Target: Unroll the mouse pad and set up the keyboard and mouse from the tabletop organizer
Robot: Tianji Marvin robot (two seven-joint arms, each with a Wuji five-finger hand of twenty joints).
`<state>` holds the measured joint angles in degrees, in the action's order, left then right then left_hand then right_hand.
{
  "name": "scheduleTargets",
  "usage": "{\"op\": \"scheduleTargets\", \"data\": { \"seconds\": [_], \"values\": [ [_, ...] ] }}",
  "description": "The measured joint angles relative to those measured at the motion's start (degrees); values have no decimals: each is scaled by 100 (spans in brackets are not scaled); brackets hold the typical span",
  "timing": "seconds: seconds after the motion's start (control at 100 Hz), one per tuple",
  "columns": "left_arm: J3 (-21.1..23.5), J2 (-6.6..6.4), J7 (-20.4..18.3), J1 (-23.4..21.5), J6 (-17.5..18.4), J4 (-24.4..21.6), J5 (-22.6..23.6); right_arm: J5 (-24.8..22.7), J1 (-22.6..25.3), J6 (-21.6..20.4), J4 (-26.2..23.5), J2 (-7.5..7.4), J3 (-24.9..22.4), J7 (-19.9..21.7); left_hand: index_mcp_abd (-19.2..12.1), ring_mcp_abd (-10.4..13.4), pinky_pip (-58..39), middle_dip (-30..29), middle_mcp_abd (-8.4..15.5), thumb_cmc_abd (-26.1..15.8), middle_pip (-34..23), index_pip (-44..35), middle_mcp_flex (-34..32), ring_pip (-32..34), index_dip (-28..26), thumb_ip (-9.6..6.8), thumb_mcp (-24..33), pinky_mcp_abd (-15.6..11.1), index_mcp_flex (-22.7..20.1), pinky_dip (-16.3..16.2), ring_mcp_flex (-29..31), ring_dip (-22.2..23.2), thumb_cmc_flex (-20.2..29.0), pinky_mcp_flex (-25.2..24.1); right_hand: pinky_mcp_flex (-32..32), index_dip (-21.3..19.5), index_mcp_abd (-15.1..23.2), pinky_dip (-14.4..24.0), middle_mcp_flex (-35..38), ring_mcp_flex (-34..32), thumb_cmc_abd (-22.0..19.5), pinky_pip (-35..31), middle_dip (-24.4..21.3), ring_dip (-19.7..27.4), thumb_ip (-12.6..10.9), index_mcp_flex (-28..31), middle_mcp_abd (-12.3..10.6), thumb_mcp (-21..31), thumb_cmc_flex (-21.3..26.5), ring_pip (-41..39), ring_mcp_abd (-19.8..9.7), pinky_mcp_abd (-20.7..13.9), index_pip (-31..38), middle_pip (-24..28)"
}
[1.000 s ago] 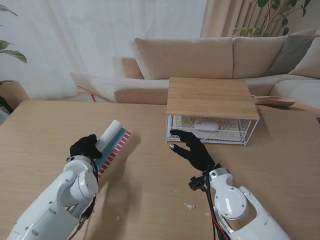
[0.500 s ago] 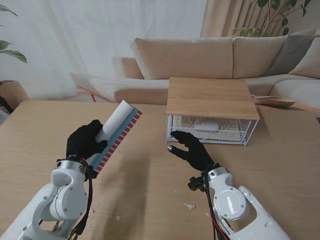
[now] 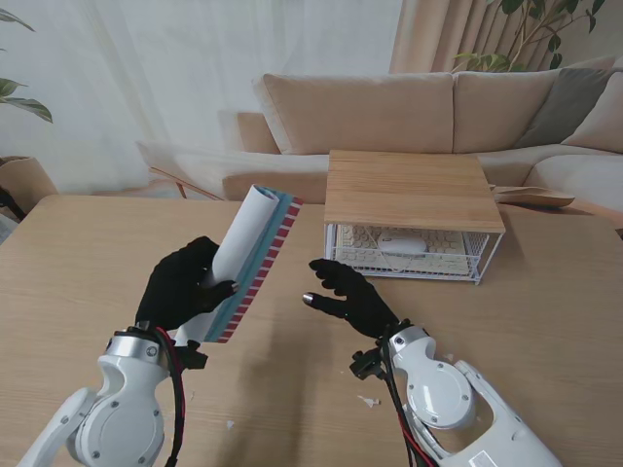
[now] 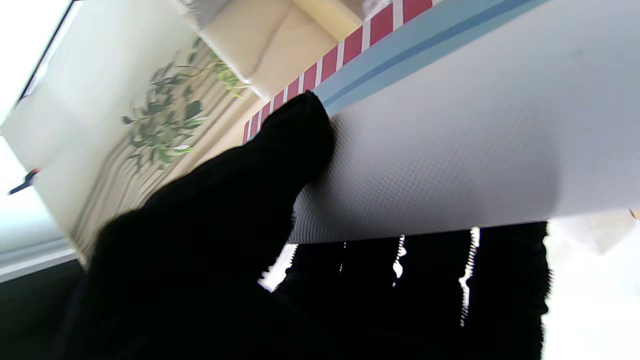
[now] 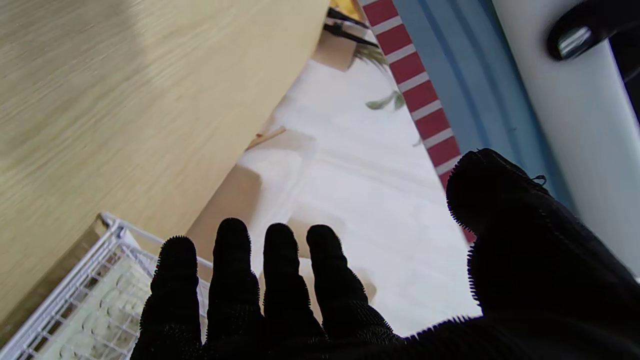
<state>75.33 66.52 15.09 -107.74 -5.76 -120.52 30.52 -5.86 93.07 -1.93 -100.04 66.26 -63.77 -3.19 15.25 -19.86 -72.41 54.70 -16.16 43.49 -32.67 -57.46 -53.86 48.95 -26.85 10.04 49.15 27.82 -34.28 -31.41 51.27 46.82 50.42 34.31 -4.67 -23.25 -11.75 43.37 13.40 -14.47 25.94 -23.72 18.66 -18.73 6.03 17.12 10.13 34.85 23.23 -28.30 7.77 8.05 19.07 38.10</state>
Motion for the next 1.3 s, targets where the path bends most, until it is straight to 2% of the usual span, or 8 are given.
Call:
{"op": "scheduleTargets", "data": {
  "seconds": [0.08, 0.27, 0.48, 0.81, 1.02, 1.11, 1.16, 1.3],
  "values": [
    [32, -1, -124, -124, 124, -163, -76, 419, 0, -58, 2, 11, -1, 22, 0, 0, 1, 0, 0, 0, 10, 0, 0, -33, 0, 0, 0, 0, 0, 23, 0, 0, 4, 0, 0, -62, -4, 0, -46, 0, 63, 0, -51, 5, 0, -59, 0, 118, -84, 76, 0, 0, -4, -40],
    [-79, -10, -156, -342, 163, -406, -448, 513, 13, -296, 5, 51, -7, -27, 0, 0, 1, 0, 0, 0, 20, 0, 0, -54, 0, 1, 0, 0, -2, 31, 0, 0, 46, 0, 3, -82, -7, -28, -56, 0, 133, 0, -62, 41, 0, -62, 1, 230, -237, 90, 0, 0, -4, -70],
    [-324, 0, -124, -502, 162, -465, -863, 657, 45, -427, -26, 95, -14, -155, 0, 0, 1, 3, 0, 0, 65, 0, 0, -121, 0, 1, -1, 0, -3, 37, 0, 0, 79, 0, -123, -139, -8, -31, -51, 0, 271, 0, -62, 43, 0, 11, 1, 352, -296, 91, 0, 0, 5, -70],
    [-772, 84, 188, -502, -6, -318, -964, 1173, 94, -376, -137, 166, -11, -297, 0, -2, 2, 5, 0, 0, 68, 0, 0, -123, 0, 1, -2, 0, -4, 46, 0, 0, 90, 0, -372, -270, 217, 65, 509, -470, 274, -307, 131, -225, 0, 470, -1, 602, -177, -539, 1, 69, 247, 284],
    [-1070, 193, 645, -282, -178, 7, -1281, 918, 90, -316, -148, 202, 22, -508, 0, -4, 2, 6, 0, 0, 71, 0, -1, -126, 0, 1, -2, 0, -14, 77, 0, 0, 91, -63, -663, -703, 893, 352, 1552, -1178, 276, -1545, 1090, -916, 0, 1801, -63, 1060, 883, -1914, 103, 135, 1208, 1349],
    [-1139, 284, 741, -196, -301, 136, -1676, 698, 65, -314, -98, 228, 50, -665, 0, -7, 2, 6, 0, 0, 78, 0, -1, -160, 0, 1, -2, -1, -14, 87, 0, 1, 92, -119, -747, -274, 1239, 264, 2216, -1670, 482, -2632, 1670, -1194, 321, 2062, -69, 1090, 1506, -2569, 131, 143, 2529, 1663],
    [-1174, 324, 765, -161, -370, 187, -1843, 646, 48, -297, -62, 245, 63, -733, 0, -7, 2, 6, 0, 0, 85, 0, -1, -180, 0, 1, -2, -1, -14, 89, 0, 1, 92, -127, -839, -147, 1359, 261, 2736, -1999, 623, -3108, 1832, -1292, 323, 2299, -78, 1104, 1679, -2835, 132, 167, 3045, 1797],
    [-1363, 426, 1006, 6, -541, 420, -2175, 450, -6, -242, 51, 288, 93, -909, 0, -10, 4, 6, 0, 0, 129, 0, -2, -222, 22, 1, -2, -1, -19, 91, 0, 2, 95, -142, -1136, -11, 1367, 163, 3781, -2803, 744, -3732, 2005, -1389, 325, 2830, -140, 1220, 1926, -3206, 134, 290, 3355, 2001]
  ]
}}
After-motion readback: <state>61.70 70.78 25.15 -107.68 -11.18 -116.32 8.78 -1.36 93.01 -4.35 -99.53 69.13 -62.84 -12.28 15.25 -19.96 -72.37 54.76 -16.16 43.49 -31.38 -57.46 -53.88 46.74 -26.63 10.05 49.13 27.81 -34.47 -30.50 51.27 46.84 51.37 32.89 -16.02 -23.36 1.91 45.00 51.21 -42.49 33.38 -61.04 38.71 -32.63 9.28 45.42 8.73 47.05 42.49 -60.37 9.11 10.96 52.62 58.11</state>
